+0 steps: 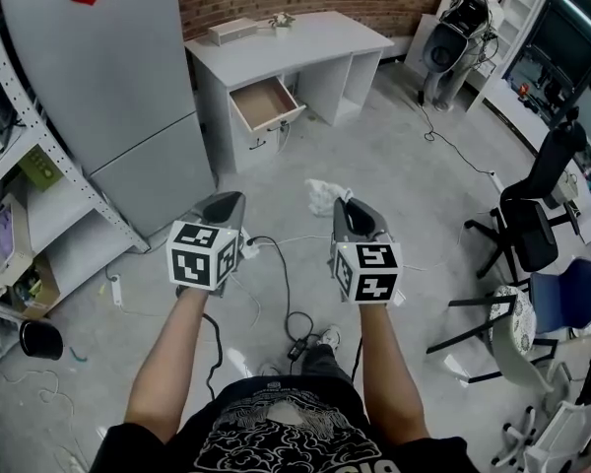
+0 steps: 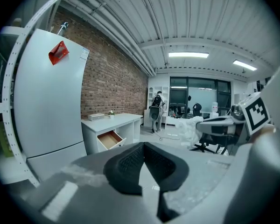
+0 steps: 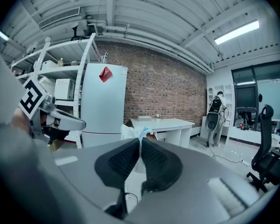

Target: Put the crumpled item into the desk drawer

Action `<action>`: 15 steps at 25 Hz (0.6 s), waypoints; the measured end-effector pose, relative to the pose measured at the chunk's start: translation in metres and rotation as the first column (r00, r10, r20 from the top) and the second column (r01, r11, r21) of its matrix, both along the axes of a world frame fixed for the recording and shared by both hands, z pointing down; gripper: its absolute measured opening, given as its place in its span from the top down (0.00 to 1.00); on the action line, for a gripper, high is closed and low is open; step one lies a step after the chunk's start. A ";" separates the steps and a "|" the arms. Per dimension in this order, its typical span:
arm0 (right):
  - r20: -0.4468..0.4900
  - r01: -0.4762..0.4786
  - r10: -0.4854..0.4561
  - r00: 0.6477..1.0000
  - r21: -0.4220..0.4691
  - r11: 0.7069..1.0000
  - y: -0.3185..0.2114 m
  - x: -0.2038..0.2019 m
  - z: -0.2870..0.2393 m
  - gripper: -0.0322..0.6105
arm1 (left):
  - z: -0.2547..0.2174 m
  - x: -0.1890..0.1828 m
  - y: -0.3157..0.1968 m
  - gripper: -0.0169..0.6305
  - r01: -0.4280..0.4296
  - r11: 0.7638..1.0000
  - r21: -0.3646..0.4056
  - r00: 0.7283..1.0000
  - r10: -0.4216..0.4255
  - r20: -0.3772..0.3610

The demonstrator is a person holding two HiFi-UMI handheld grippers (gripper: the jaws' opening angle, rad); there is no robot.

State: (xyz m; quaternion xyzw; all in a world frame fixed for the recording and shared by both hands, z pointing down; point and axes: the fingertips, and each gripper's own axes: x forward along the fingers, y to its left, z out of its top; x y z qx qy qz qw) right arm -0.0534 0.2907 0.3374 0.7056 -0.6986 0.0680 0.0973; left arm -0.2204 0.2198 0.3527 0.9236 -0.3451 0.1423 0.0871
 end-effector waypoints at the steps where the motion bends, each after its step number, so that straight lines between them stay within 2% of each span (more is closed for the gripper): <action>1: 0.001 0.002 -0.002 1.000 -0.001 1.000 -0.001 0.002 0.001 0.93 | 0.001 0.002 -0.001 0.97 0.001 1.000 0.000 1.000 -0.001 0.001; 9: 0.020 0.022 -0.022 1.000 -0.003 1.000 -0.022 0.036 0.009 0.92 | 0.006 0.036 -0.018 0.97 0.011 1.000 0.004 1.000 -0.012 0.021; 15: 0.028 0.049 -0.048 0.998 -0.011 0.999 -0.051 0.079 0.014 0.92 | 0.007 0.081 -0.045 0.97 0.030 1.000 0.001 0.999 -0.030 0.035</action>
